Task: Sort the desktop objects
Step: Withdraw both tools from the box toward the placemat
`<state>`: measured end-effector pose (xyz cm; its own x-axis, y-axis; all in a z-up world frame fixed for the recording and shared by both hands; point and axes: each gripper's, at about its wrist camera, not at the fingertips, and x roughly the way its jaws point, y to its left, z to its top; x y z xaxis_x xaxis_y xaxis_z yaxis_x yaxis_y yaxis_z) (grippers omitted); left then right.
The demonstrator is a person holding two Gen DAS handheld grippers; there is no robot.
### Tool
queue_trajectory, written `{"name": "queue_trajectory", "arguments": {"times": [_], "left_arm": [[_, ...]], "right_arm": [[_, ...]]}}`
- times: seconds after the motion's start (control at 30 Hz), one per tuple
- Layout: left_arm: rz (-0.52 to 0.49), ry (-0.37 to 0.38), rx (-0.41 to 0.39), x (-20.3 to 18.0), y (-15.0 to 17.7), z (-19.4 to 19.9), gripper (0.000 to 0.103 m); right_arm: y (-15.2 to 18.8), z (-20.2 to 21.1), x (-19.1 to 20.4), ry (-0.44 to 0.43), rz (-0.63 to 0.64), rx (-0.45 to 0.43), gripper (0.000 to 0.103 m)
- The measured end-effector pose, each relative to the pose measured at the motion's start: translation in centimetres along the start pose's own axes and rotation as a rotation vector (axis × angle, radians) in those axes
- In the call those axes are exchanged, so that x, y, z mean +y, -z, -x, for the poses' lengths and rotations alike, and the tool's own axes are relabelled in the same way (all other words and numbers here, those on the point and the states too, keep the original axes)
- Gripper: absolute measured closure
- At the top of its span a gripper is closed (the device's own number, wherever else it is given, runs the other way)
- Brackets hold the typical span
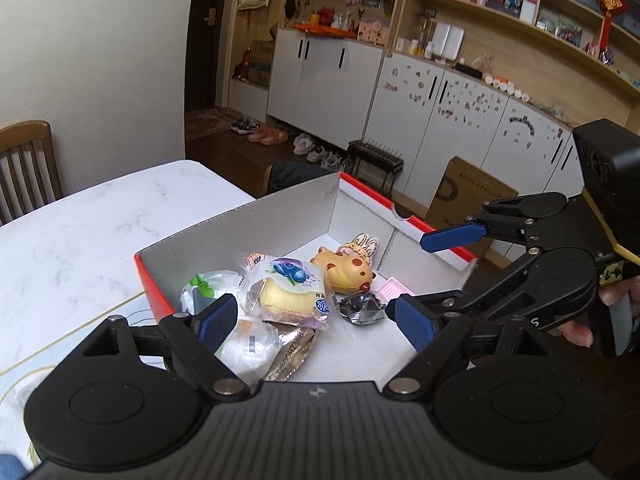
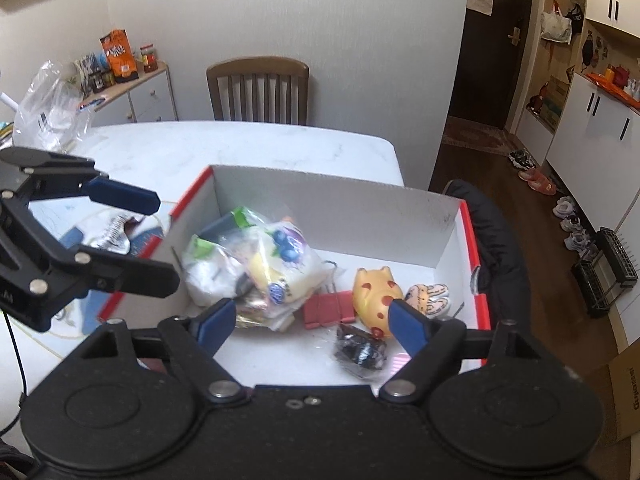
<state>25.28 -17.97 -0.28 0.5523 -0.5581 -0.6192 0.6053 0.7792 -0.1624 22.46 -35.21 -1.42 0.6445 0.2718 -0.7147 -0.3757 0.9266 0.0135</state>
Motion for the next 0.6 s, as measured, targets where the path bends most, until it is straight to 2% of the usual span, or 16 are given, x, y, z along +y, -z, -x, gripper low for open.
{"name": "queue_trajectory", "arguments": {"times": [0.23,0.47,0.53,0.57,0.6], "left_arm": [[-0.006,-0.009,-0.058,0.3,1.8,4.0,0.017],[-0.015,-0.013,-0.073,2.1,4.0,7.1,0.017],[-0.019,-0.016,-0.074,2.7,4.7,7.8,0.013],[-0.02,-0.019,-0.076,3.0,5.1,8.2,0.004],[-0.019,-0.02,-0.08,3.4,5.5,8.6,0.0]], "right_arm": [[-0.7,1.8,3.2,-0.005,-0.006,-0.056,0.015],[-1.5,2.2,6.7,-0.022,-0.017,-0.09,0.01],[-1.7,2.0,7.7,-0.023,-0.017,-0.091,0.009],[-1.8,2.0,8.3,-0.025,-0.017,-0.092,0.009],[-1.9,1.9,8.8,-0.028,-0.018,-0.093,0.009]]}}
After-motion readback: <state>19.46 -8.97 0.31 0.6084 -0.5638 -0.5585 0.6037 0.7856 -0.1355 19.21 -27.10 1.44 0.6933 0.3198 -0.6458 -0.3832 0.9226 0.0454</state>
